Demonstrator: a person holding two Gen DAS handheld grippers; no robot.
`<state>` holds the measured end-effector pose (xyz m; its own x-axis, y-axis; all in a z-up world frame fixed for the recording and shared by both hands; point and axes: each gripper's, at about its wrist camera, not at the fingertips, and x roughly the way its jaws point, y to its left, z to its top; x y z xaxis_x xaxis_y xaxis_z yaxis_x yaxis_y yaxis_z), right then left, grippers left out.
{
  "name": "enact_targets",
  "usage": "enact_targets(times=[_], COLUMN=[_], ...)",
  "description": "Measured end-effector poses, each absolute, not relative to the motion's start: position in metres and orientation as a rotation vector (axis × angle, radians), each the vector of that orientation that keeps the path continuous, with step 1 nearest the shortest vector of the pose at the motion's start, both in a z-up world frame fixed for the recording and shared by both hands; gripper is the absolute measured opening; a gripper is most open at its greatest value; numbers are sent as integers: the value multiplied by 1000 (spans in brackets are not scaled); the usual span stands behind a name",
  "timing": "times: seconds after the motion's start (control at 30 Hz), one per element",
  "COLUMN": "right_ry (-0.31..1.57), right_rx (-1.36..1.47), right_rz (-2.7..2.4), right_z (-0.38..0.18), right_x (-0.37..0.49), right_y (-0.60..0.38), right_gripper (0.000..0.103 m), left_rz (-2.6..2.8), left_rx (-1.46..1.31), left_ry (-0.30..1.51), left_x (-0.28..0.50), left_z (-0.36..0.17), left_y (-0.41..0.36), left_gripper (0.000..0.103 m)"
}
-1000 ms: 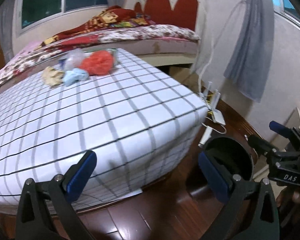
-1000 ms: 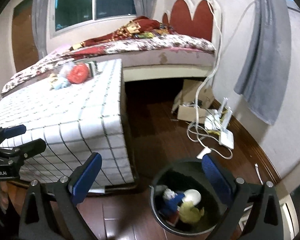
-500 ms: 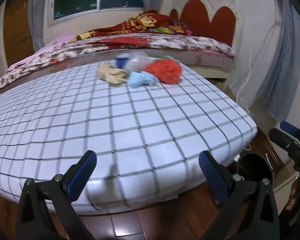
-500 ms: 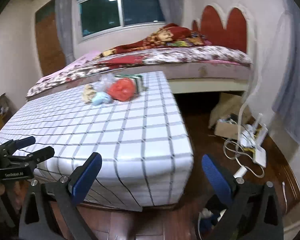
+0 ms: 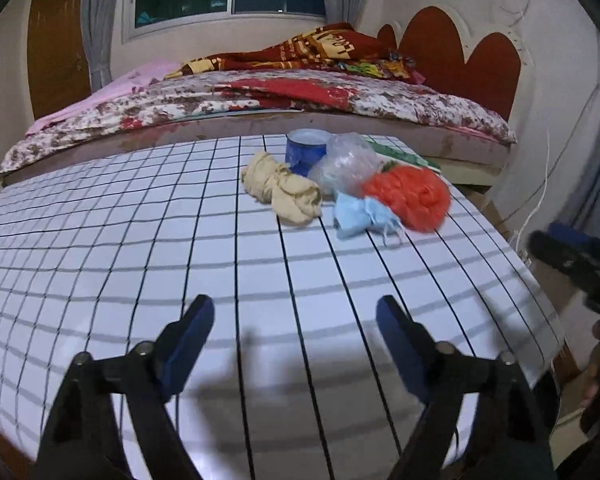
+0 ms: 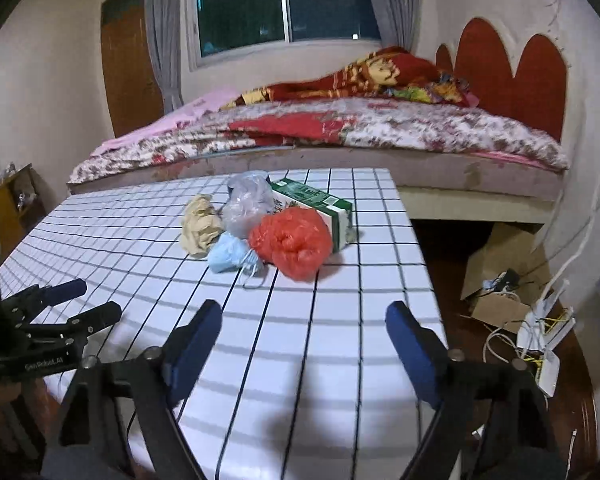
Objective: Collect trash
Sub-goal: 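Grasp the red plastic bag with the right tool while the left tool grasps the beige cloth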
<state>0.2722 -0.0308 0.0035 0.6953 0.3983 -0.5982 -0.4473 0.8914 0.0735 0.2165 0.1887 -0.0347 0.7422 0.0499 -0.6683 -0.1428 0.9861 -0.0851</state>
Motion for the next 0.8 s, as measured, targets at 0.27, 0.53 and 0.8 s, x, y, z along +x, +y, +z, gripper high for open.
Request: enact_targets(times=[0.27,0.53,0.8], right_ry=[727,785,804], right_rx=[-69,-99,-69], right_rz=[490,548,583], right_z=[-23,-44,-48], right_x=[355,392,396], right_y=[2,23,29], right_gripper=[79,66,36], left_rz=[104,101,65], left_rx=[-177,-212,-264], left_ry=[773,810,877], left_x=[297,350,372], left_z=[-50,-60,-73], left_y=[211,219,224], left_gripper=[80,76,35])
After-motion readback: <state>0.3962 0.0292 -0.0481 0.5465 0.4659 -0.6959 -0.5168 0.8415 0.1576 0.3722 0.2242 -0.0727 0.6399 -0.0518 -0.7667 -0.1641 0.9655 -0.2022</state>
